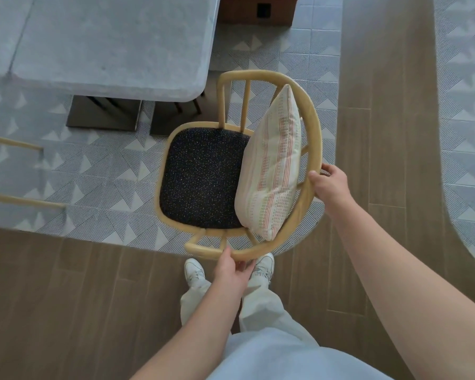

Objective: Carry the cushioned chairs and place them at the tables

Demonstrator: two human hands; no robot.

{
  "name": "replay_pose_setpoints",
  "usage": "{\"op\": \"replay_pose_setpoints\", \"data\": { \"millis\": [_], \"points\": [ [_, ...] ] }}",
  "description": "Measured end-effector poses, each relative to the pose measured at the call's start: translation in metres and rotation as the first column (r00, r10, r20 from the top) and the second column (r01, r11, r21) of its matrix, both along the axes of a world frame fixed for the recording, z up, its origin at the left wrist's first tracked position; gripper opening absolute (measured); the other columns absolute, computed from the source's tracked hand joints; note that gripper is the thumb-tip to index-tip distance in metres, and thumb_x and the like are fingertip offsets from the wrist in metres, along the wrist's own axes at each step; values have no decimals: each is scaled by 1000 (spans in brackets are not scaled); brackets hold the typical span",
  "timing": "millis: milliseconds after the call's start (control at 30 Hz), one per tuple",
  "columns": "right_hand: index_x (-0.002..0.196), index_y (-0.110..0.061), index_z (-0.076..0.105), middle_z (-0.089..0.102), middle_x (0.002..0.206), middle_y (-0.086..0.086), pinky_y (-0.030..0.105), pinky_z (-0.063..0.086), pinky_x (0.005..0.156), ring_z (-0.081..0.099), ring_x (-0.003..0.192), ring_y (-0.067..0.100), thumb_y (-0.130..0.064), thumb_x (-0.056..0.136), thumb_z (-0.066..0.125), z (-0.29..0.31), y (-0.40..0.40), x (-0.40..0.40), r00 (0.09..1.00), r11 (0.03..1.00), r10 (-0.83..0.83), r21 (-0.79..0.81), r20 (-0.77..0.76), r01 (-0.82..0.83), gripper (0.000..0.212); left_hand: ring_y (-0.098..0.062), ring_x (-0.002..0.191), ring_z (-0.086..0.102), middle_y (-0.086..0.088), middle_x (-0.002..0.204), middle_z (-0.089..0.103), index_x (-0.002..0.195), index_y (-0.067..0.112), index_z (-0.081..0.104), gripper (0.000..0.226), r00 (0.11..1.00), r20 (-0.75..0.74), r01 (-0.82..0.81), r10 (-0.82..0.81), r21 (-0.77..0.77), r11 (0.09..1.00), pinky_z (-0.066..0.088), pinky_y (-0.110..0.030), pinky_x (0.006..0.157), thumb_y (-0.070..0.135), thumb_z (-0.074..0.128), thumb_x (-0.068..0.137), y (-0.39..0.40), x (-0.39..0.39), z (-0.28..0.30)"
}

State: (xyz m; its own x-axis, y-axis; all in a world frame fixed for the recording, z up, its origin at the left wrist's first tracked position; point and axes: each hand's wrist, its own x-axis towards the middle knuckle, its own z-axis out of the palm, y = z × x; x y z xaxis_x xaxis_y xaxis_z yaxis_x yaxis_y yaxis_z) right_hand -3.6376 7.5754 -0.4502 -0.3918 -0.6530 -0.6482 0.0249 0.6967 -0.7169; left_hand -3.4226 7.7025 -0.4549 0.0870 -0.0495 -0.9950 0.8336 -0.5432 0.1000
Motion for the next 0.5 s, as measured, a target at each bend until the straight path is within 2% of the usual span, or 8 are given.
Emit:
{"op": "replay_pose_setpoints", "data": {
  "millis": [67, 133, 233, 333, 433, 500],
  "points": [
    [135, -10, 54, 67, 113, 9, 40, 60, 81, 70, 97, 30, -10, 94, 60, -2, 0, 1, 1000, 1000, -4, -3, -3, 4, 41, -35, 105, 62, -20, 110, 60, 123, 3, 49, 35, 998, -58, -43, 39, -56, 998, 51, -52, 94, 28, 59, 103, -1, -2, -2],
    [134, -9, 55, 67, 110, 7, 37, 59, 78, 70, 92, 27, -11, 94, 60, -1, 1, 2, 1000, 1000, -10, -4, -12, 9, 40, -35, 96, 63, -20, 107, 61, 122, 1, 49, 31, 996, -82, -52, 46, -79, 996, 51, -53, 90, 26, 55, 104, 1, -2, -5],
    [132, -10, 56, 67, 113, 8, 40, 60, 81, 72, 91, 28, -10, 93, 60, 1, 0, 2, 1000, 1000, -18, 17, -21, 18, 40, -35, 90, 64, -19, 102, 63, 111, -1, 52, 23, 996, -92, -21, 12, -97, 995, 51, -54, 84, 21, 52, 106, 7, 3, -12],
    [130, -10, 57, 69, 103, 9, 43, 62, 80, 74, 80, 26, -7, 89, 61, 5, 2, 3, 1000, 998, 0, 56, -19, 1, 41, -34, 88, 64, -19, 97, 63, 110, -2, 52, 22, 996, -86, 7, -17, -108, 994, 51, -54, 85, 20, 51, 106, 10, 10, -16],
    [133, -6, 55, 67, 104, 10, 43, 63, 76, 75, 76, 25, 0, 90, 62, 7, 14, 15, 999, 995, 23, 99, 28, -26, 45, -35, 103, 64, -19, 103, 62, 120, -1, 52, 24, 998, -61, 24, -31, -106, 994, 50, -53, 90, 19, 53, 106, 20, 32, -19],
    [130, -2, 55, 66, 107, 12, 35, 63, 63, 75, 67, 21, 5, 89, 62, 9, 28, 30, 995, 990, 51, 125, 89, -62, 42, -35, 111, 62, -20, 110, 61, 121, -1, 52, 25, 999, -33, 40, -43, -97, 995, 51, -52, 90, 19, 53, 105, 30, 58, -20]
  ]
}}
